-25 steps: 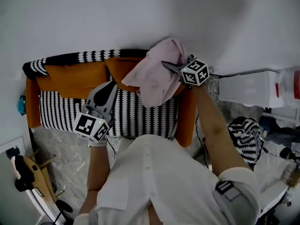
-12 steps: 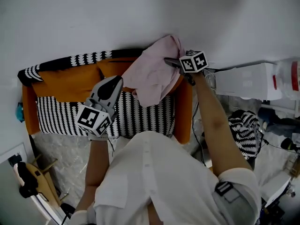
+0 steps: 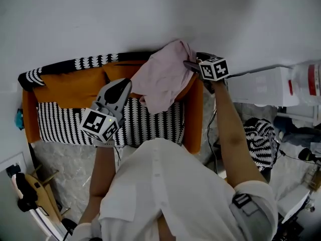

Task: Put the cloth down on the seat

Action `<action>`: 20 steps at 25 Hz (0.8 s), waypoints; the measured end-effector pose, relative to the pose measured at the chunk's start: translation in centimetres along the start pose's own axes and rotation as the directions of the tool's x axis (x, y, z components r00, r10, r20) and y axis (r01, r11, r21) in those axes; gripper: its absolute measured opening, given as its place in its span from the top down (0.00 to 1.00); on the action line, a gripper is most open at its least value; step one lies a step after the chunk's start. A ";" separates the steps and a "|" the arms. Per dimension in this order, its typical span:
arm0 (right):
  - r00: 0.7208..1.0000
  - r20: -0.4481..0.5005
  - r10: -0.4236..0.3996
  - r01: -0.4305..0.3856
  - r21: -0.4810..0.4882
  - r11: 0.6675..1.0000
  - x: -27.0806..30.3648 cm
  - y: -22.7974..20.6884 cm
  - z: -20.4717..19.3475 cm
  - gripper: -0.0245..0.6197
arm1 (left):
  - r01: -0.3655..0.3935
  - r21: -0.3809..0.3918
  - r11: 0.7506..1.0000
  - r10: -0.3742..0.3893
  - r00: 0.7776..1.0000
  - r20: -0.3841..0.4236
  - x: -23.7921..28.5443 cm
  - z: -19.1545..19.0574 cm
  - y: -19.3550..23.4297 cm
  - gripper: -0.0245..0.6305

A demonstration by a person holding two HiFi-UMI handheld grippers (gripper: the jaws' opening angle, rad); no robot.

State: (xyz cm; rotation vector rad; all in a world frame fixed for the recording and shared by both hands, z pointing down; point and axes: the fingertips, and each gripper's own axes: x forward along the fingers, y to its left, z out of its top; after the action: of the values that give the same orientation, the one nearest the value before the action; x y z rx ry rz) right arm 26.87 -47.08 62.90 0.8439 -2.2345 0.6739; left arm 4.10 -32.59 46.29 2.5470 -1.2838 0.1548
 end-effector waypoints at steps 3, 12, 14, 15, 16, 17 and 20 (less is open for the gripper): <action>0.993 0.116 -0.033 0.032 0.014 0.999 -2.5 0.3 1.8 0.44 | -0.003 0.001 1.000 0.003 1.000 0.008 -0.5 0.2 -0.2 0.90; 0.925 0.379 -0.007 -0.007 0.035 0.999 -8.6 7.6 3.6 0.46 | -0.024 0.011 1.000 0.024 0.999 0.041 -2.7 0.9 -1.1 0.90; 0.909 0.417 -0.005 -0.006 0.024 1.000 -9.5 9.8 3.1 0.46 | -0.030 0.010 1.000 0.030 0.998 0.047 -3.4 1.0 -1.3 0.90; 0.901 0.434 -0.002 -0.003 0.013 1.000 -9.9 10.8 2.8 0.46 | -0.032 0.010 0.999 0.032 0.998 0.050 -3.8 1.1 -1.4 0.90; 0.894 0.449 0.002 -0.002 -0.002 1.000 -10.4 11.9 2.6 0.47 | -0.034 0.010 0.999 0.033 0.998 0.053 -4.1 1.1 -1.6 0.90; 0.888 0.460 0.010 -0.002 -0.017 1.000 -10.9 12.9 2.3 0.47 | -0.035 0.012 0.999 0.034 0.998 0.056 -4.4 1.2 -1.7 0.90; 0.868 0.495 0.040 -0.012 -0.059 0.998 -12.5 15.6 1.8 0.54 | -0.040 0.019 0.999 0.038 0.997 0.069 -5.4 1.6 -2.1 0.90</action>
State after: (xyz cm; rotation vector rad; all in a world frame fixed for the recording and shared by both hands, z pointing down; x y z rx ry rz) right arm 22.31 -33.16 49.21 1.0542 -2.7116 0.4349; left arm 2.51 -27.73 43.14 2.5657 -1.3645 0.0895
